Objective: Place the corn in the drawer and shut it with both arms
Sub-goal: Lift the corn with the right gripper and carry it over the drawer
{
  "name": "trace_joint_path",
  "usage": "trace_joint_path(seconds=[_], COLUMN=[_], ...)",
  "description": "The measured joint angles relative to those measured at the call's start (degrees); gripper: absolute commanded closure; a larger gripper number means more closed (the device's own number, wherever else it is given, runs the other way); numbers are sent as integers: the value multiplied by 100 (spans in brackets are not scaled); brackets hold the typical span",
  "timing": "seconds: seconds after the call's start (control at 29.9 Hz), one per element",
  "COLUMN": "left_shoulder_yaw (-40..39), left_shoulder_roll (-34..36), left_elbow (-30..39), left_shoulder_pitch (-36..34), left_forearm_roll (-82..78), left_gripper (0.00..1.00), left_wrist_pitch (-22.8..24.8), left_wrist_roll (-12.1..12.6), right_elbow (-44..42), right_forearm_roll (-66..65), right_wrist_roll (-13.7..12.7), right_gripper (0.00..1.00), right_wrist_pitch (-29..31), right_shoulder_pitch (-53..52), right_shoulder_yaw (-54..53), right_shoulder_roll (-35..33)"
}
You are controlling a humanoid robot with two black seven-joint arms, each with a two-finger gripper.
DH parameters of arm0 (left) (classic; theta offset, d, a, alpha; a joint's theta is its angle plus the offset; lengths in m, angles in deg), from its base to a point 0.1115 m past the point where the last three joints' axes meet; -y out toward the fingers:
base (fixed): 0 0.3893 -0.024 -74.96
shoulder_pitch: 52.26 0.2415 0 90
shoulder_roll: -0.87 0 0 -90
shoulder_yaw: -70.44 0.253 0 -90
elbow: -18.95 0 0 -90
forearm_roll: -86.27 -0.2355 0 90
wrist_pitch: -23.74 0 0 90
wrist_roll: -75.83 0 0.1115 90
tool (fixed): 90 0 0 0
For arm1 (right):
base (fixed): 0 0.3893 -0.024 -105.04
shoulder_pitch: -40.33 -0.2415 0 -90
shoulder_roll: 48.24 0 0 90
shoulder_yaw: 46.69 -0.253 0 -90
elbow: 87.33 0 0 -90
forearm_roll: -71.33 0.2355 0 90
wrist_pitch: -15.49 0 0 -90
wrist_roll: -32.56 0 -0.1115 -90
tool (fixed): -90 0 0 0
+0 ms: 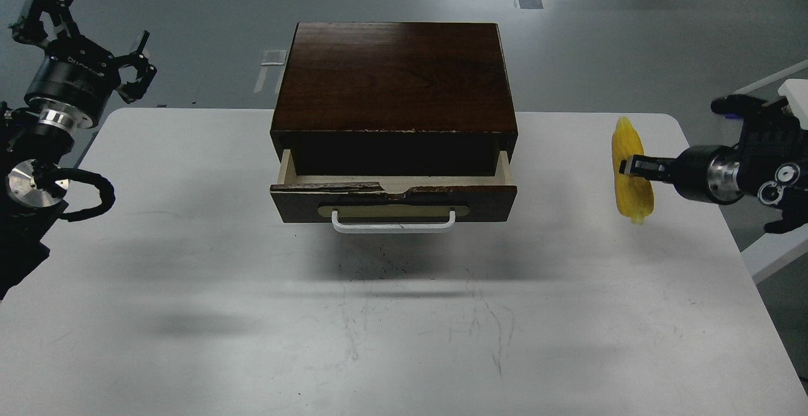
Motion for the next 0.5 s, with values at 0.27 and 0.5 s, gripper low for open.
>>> trace_joint_path(seconds=[0.27,0.5], left_shoulder_yaw=[37,61], left_shoulder_roll=[14,39], left_elbow=[1,0], left_shoulder_pitch=[0,0], left_forearm_roll=[-7,-22], left_gripper=[2,2], left_wrist_pitch=[0,0], left_wrist_roll=[42,216], right_elbow=[680,732], right_forearm_roll=[-1773,-2650], right_wrist_roll=[28,98], right_gripper=[100,100], right_wrist_pitch=[33,-20], right_shoulder_pitch=[-1459,-1880], right_shoulder_yaw=[-96,-401], right_shoulder_roll=[170,1370])
